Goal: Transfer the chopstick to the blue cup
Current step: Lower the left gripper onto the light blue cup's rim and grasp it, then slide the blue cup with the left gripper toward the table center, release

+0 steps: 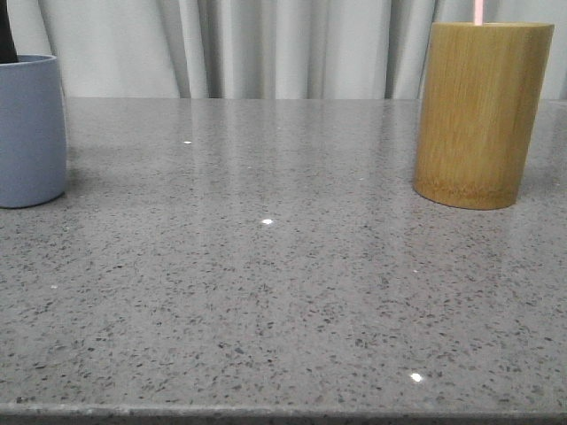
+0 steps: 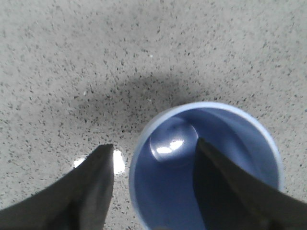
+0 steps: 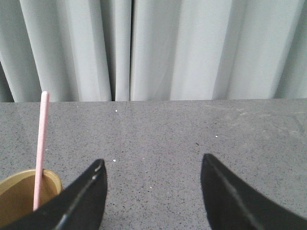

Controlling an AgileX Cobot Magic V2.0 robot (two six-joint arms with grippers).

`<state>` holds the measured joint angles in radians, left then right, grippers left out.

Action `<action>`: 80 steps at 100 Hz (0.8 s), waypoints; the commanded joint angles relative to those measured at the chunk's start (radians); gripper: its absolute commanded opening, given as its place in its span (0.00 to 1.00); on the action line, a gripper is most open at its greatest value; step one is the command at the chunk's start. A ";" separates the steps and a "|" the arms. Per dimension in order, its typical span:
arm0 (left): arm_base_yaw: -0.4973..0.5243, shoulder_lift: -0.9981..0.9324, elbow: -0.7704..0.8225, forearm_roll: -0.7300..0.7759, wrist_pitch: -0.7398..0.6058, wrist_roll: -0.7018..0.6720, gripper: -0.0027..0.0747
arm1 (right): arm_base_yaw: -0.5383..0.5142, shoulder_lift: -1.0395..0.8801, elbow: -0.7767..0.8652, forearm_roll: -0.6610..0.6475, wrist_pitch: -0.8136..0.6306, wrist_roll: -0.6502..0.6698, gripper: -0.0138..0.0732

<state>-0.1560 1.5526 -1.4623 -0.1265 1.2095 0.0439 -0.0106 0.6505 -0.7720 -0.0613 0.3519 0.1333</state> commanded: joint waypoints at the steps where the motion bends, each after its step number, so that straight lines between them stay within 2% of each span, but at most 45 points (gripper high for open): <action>1: -0.008 -0.018 -0.034 -0.009 -0.003 -0.009 0.51 | -0.007 0.004 -0.034 -0.002 -0.093 -0.007 0.67; 15: -0.008 -0.013 -0.034 -0.006 -0.001 -0.013 0.50 | -0.007 0.004 -0.034 -0.002 -0.093 -0.007 0.67; 22: -0.008 -0.013 -0.034 -0.006 0.001 -0.013 0.45 | -0.007 0.004 -0.034 -0.002 -0.093 -0.007 0.67; 29: -0.008 -0.013 -0.034 -0.003 0.006 -0.013 0.35 | -0.007 0.004 -0.034 -0.002 -0.093 -0.007 0.67; 48: -0.008 -0.013 -0.034 -0.001 0.006 -0.013 0.01 | -0.007 0.004 -0.034 -0.002 -0.093 -0.007 0.67; 80: -0.038 -0.009 -0.101 -0.028 0.039 -0.013 0.01 | -0.007 0.004 -0.034 -0.002 -0.093 -0.007 0.67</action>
<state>-0.1679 1.5775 -1.5012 -0.1255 1.2446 0.0420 -0.0106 0.6505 -0.7720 -0.0613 0.3503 0.1333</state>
